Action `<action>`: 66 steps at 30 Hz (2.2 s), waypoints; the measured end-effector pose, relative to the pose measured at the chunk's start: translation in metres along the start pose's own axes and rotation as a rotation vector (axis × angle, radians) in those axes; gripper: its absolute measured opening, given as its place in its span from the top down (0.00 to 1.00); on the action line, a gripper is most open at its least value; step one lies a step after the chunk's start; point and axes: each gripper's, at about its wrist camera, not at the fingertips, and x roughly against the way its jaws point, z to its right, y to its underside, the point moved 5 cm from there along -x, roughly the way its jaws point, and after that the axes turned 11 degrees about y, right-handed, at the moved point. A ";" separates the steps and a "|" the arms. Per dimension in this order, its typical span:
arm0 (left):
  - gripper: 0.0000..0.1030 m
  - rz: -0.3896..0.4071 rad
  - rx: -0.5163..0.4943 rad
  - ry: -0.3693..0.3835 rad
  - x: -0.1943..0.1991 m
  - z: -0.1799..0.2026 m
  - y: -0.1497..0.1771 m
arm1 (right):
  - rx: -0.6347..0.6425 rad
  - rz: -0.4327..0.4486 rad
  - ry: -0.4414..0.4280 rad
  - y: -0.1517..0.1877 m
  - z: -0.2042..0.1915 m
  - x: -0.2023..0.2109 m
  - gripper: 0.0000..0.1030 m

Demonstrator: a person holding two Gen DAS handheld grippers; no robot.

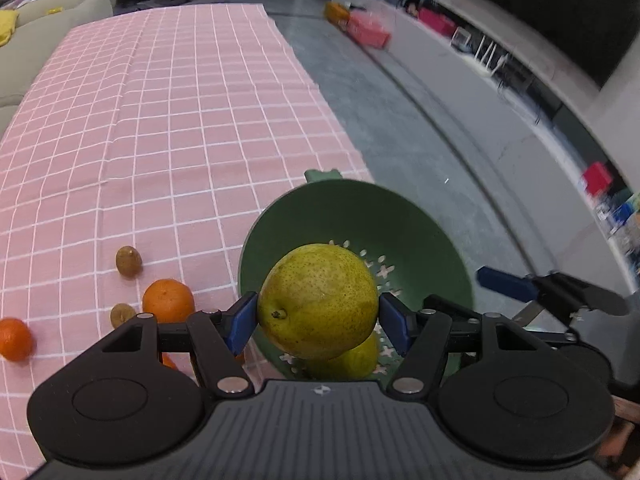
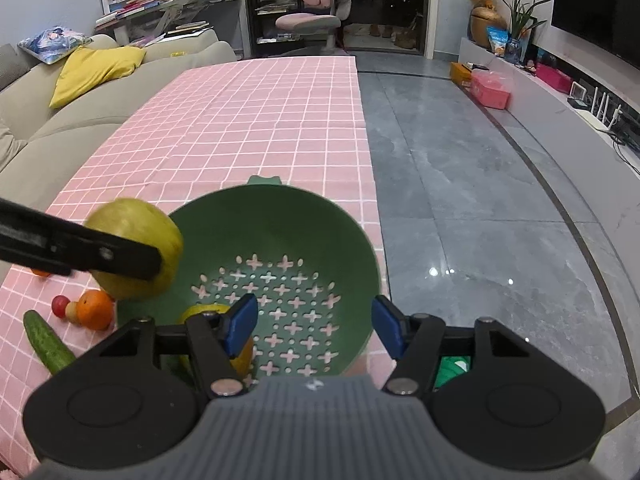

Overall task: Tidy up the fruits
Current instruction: 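Carry the second pear into the colander with the left gripper and release it, then move the left gripper back over the green cucumber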

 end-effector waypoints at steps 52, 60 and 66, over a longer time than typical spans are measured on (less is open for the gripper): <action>0.29 0.071 -0.071 -0.110 0.049 -0.002 0.011 | -0.034 0.047 -0.039 -0.003 -0.003 0.007 0.33; 0.29 0.164 -0.047 -0.212 0.098 -0.018 0.039 | -0.009 0.105 -0.162 -0.006 -0.038 0.047 0.19; 0.29 0.201 0.016 -0.224 0.116 -0.040 0.059 | 0.011 0.083 -0.237 -0.002 -0.070 0.061 0.17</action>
